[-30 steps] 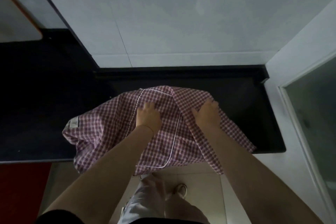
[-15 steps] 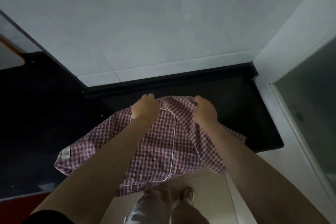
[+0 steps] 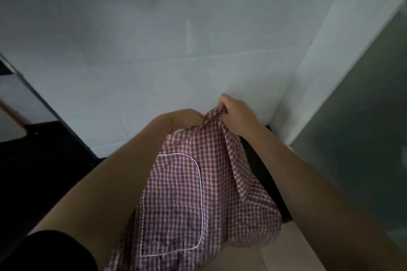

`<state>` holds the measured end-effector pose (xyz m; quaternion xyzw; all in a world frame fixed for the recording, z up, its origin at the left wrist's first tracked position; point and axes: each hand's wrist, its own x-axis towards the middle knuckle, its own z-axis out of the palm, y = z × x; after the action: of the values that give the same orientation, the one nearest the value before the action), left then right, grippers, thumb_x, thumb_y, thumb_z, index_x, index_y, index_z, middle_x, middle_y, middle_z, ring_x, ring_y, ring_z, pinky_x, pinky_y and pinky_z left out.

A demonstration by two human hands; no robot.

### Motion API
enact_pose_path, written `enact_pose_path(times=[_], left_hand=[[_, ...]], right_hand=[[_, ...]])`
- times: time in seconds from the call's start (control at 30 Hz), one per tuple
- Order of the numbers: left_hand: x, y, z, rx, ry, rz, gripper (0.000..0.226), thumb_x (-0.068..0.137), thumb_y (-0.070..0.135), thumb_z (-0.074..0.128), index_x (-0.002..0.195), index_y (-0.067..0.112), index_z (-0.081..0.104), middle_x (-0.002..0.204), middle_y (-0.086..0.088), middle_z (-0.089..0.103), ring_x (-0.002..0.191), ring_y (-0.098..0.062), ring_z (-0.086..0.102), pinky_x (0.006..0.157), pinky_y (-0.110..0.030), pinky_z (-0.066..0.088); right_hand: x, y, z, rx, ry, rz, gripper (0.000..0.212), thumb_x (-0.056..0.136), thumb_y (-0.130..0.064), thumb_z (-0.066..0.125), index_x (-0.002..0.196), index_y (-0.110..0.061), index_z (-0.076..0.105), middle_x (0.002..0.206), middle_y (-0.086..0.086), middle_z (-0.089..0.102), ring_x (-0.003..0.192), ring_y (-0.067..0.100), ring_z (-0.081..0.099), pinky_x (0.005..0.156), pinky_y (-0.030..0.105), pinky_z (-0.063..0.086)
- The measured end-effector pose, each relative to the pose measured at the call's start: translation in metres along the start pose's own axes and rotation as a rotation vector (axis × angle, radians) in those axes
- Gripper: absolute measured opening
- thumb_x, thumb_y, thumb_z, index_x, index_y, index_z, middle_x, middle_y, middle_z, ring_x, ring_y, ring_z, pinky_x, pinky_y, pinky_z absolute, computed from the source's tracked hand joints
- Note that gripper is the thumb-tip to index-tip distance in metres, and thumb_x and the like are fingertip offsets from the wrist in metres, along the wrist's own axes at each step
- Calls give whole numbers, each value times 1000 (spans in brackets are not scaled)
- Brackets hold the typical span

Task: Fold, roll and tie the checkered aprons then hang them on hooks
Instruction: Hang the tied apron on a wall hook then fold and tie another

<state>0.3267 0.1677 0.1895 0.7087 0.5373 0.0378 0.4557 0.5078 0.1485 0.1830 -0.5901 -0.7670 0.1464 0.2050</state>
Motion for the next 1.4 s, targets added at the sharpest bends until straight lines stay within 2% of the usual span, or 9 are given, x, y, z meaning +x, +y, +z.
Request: enact_pose_path(times=[0.13,0.23,0.4,0.57,0.87,1.1,1.27,1.33,1.4], left_hand=[[-24,16,-9,-31,-87,-26,20,82,25,64,85,5,64,77,-8,53,70,-19,47,66,-27,45],[-34,20,-8,-42,191,62,12,84,21,70,80,10,73,82,-4,65,80,-16,57,83,-33,50],[-54,31,-7,-275,293,190,35,83,3,61,53,16,49,58,2,42,56,-10,40,61,-25,35],[-64,38,-10,89,385,124,25,81,20,77,96,15,57,83,2,59,73,-14,55,71,-28,44],[-117,57,-1,764,126,-213,53,87,46,69,112,0,70,107,-12,69,95,-22,61,74,-23,45],[-143,66,-12,895,428,-483,11,84,20,72,83,12,64,74,2,58,78,-17,61,74,-28,51],[-155,65,-20,621,1213,18,19,93,19,54,81,9,65,80,-6,55,82,-25,55,66,-30,44],[-150,57,-18,384,1128,231,22,90,17,59,75,2,65,82,-10,59,82,-26,54,68,-28,41],[-142,44,-12,230,852,104,32,94,23,57,72,1,62,75,-8,59,77,-24,55,68,-28,40]], right_hand=[[-3,-6,-20,-117,-17,31,13,94,-12,54,88,-19,44,73,-3,52,63,16,48,51,29,29],[-7,-11,-27,-146,34,32,24,91,-13,56,76,-25,41,72,-2,47,69,20,49,54,31,28],[-14,-17,-42,-211,-14,3,40,89,-6,56,64,-28,35,70,-7,40,79,21,43,73,33,28],[-24,-18,-54,-280,-13,13,25,94,-16,60,73,-20,46,72,-7,47,80,20,47,81,35,30],[-42,-39,-73,-545,162,15,16,91,-7,50,82,-20,51,71,-5,48,88,24,55,101,39,30],[-36,-58,-80,-566,245,24,30,92,-3,46,66,-19,42,62,-6,43,71,20,48,108,39,29],[-29,-44,-76,-401,115,161,28,96,-21,54,69,-17,45,83,0,61,85,24,63,78,31,43],[-28,-37,-72,-310,46,209,32,94,-28,58,67,-18,43,77,0,56,79,24,61,68,29,42],[-32,-31,-66,-257,-30,258,32,93,-31,59,68,-18,44,73,-1,51,74,21,57,62,27,40]])
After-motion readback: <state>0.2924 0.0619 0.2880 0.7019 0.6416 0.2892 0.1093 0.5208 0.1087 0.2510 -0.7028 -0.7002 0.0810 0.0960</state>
